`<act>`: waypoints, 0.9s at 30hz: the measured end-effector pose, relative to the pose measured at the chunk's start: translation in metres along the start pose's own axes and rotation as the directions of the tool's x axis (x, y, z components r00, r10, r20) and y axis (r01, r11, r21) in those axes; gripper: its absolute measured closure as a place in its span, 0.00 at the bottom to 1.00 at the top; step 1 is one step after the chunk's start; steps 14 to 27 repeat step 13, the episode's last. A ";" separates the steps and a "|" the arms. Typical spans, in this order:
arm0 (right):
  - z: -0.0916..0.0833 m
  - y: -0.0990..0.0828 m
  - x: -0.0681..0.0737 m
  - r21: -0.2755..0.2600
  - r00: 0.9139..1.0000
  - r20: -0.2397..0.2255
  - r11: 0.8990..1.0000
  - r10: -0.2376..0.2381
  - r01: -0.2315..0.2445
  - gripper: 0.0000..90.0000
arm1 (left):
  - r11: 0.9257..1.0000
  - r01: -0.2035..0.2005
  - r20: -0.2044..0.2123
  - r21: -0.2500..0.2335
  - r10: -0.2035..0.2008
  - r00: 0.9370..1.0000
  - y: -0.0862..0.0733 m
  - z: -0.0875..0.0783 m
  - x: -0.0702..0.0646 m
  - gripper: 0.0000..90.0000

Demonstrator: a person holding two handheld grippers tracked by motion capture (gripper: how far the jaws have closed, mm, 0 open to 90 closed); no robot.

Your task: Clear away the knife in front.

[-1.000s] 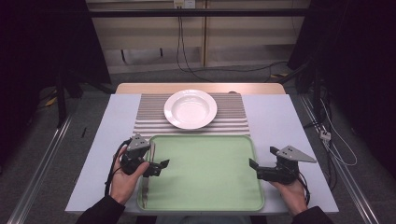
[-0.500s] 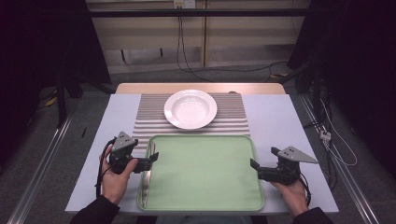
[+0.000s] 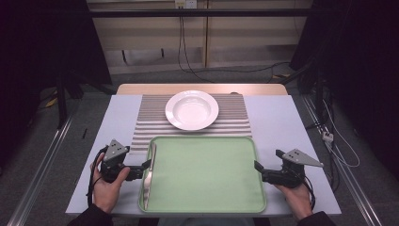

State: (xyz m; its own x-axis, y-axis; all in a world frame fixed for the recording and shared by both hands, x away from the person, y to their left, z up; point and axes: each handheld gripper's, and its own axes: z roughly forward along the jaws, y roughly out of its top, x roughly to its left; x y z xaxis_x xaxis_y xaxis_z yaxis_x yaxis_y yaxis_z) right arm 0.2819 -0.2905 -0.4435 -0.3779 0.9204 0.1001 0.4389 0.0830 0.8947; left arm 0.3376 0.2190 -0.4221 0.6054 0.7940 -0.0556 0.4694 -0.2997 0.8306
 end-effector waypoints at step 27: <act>0.000 0.000 0.000 -0.001 1.000 0.003 1.000 0.001 -0.001 0.05 | 1.000 0.019 -0.013 -0.018 -0.020 1.000 -0.010 0.000 0.000 0.07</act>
